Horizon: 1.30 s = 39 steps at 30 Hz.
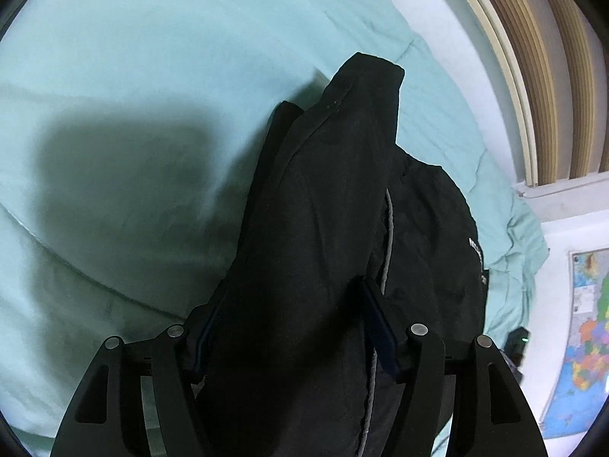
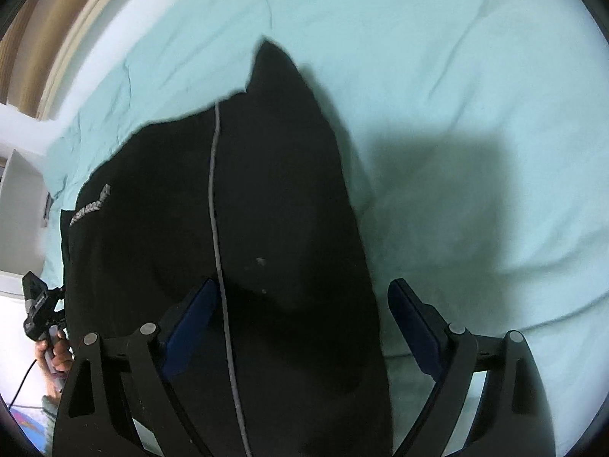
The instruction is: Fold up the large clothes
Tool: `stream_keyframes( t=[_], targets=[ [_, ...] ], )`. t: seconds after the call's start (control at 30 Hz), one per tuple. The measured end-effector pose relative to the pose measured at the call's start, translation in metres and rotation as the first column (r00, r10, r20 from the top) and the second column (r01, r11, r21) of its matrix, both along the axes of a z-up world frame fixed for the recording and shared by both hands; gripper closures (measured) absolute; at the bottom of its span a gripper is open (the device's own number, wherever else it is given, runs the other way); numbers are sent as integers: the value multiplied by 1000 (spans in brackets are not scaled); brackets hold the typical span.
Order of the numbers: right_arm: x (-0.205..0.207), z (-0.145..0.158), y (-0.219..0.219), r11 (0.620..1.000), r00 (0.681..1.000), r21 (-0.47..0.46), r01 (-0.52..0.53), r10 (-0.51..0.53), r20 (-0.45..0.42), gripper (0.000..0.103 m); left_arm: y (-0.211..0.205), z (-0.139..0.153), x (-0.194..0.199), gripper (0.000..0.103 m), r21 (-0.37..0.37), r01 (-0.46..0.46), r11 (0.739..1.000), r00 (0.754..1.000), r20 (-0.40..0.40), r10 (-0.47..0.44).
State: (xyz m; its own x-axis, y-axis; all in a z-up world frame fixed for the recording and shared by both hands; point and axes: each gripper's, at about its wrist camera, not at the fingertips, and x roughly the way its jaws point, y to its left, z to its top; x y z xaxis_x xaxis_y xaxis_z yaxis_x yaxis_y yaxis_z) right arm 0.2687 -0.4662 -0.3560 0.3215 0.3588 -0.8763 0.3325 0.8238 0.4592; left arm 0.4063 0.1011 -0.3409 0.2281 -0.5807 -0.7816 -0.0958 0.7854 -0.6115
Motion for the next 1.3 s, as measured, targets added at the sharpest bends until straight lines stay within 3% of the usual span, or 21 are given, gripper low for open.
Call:
stream_keyframes(
  t=[0.17,0.27,0.33,0.4,0.47,0.53,0.67,0.73,0.77,0.8,0.9,0.97,1.03,1.2,1.3],
  targets=[
    [2,-45,-15,954,996,286,88,-85,-24,0,3,-13,-1,30,-71,4,997,999,-40,-7],
    [1,-40,-13,959,997,274,71,-74,3,5,5,-17,-3,30,-107,-5,994,999,-41,1],
    [1,-29,-5,964,999,265,23,-32,33,19,-1,-7,-8,38,-69,32,997,999,11,-31],
    [-1,-14,5,975,998,217,-39,25,65,23,-8,5,-14,48,-35,74,997,995,70,-71],
    [-2,-4,12,981,993,172,-92,78,87,26,-6,10,-19,49,-60,83,995,993,91,-77],
    [2,-6,15,980,991,165,-109,95,89,26,-4,5,-17,48,-80,80,994,994,77,-74],
    [15,-19,15,965,996,248,-83,70,59,16,-8,-14,-5,30,-139,49,989,999,-2,-50],
    [15,-21,15,965,997,253,-75,63,55,15,-12,-16,-4,30,-137,33,990,999,-5,-34],
    [16,-21,15,966,997,248,-65,53,55,15,-15,-11,-6,34,-110,33,993,999,21,-31],
    [14,-19,14,968,997,244,-55,41,60,16,-17,-4,-11,49,-89,37,995,998,52,-32],
    [-1,0,11,978,994,196,-64,44,104,45,-19,20,-28,71,-61,30,998,992,123,-22],
    [-10,19,16,984,989,165,-74,50,140,60,-18,44,-45,74,-83,25,996,982,186,-9],
    [-21,45,21,990,982,114,-89,67,179,65,-25,73,-63,76,-105,43,993,966,257,-15],
    [-53,107,46,994,963,10,-110,104,249,71,-40,145,-114,77,-125,120,985,920,388,-63],
    [-56,123,56,992,952,-29,-126,129,278,71,-29,175,-148,77,-128,143,981,900,428,-75]
  ],
)
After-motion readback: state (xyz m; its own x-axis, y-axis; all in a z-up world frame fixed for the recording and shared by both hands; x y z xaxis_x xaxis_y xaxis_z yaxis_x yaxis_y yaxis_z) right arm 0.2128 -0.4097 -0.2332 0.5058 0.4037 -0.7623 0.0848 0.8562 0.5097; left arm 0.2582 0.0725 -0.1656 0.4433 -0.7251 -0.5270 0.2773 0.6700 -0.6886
